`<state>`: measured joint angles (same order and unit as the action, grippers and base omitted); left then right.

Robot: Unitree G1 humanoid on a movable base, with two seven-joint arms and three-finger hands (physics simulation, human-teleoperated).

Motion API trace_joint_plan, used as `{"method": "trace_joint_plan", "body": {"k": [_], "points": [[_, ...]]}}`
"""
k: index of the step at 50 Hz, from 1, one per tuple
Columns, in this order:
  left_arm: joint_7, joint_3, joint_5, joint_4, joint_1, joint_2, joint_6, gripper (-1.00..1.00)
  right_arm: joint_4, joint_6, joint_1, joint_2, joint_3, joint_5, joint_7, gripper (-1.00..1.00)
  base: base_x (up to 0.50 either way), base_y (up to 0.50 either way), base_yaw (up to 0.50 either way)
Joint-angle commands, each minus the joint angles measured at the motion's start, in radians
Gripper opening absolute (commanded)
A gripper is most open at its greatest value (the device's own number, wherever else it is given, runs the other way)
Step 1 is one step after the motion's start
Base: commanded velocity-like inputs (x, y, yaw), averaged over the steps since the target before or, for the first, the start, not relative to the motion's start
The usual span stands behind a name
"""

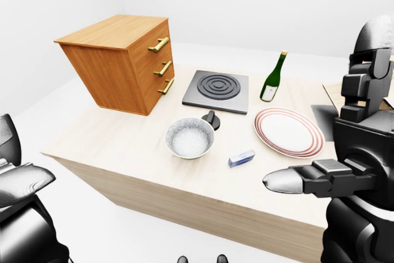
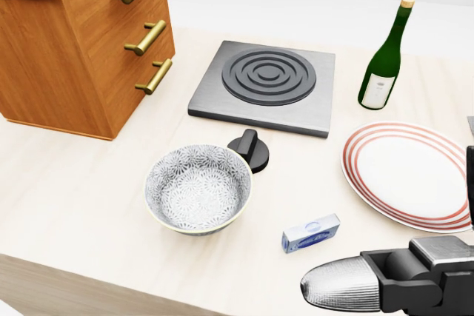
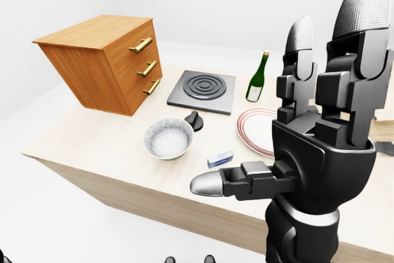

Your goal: Pick up the akita bowl and put it on the plate.

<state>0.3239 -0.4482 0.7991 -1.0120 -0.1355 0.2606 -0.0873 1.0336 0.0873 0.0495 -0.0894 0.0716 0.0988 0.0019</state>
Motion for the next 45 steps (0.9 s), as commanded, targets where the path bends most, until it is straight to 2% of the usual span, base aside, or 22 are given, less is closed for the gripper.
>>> {"method": "trace_joint_plan", "body": {"k": [1, 11, 17, 34, 39, 42, 45], "points": [[0.014, -0.014, 0.03, -0.015, 0.004, 0.009, 0.0, 1.0, -0.006, 0.0, -0.013, 0.052, -0.043, -0.084, 0.049, 1.0, 0.0, 0.0, 0.0], [0.033, -0.023, 0.058, -0.021, 0.002, 0.022, 0.0, 1.0, 0.013, 0.0, -0.011, 0.065, -0.014, -0.021, 0.05, 1.0, 0.06, -0.02, 0.0], [0.029, -0.028, 0.062, -0.017, 0.006, 0.023, 0.0, 1.0, 0.014, 0.0, -0.026, 0.048, -0.054, 0.004, 0.035, 1.0, 0.51, -0.23, 0.0], [0.028, -0.031, 0.065, -0.005, 0.006, 0.028, 0.0, 1.0, 0.011, 0.0, -0.035, 0.063, -0.078, -0.015, 0.046, 1.0, 0.51, -0.24, 0.0], [0.026, -0.026, 0.06, -0.006, 0.002, 0.029, 0.0, 1.0, -0.037, 0.0, 0.001, 0.036, -0.134, -0.149, 0.03, 1.0, 0.2, -0.1, 0.0], [0.032, -0.036, 0.066, -0.002, -0.009, 0.037, 0.0, 1.0, -0.123, 0.0, 0.04, -0.01, -0.221, -0.255, 0.094, 1.0, 0.0, 0.0, 0.0], [0.039, -0.039, 0.072, 0.009, -0.016, 0.045, 0.0, 1.0, -0.159, 0.0, 0.047, 0.0, -0.238, -0.335, 0.157, 1.0, 0.0, 0.0, 0.0]]}}
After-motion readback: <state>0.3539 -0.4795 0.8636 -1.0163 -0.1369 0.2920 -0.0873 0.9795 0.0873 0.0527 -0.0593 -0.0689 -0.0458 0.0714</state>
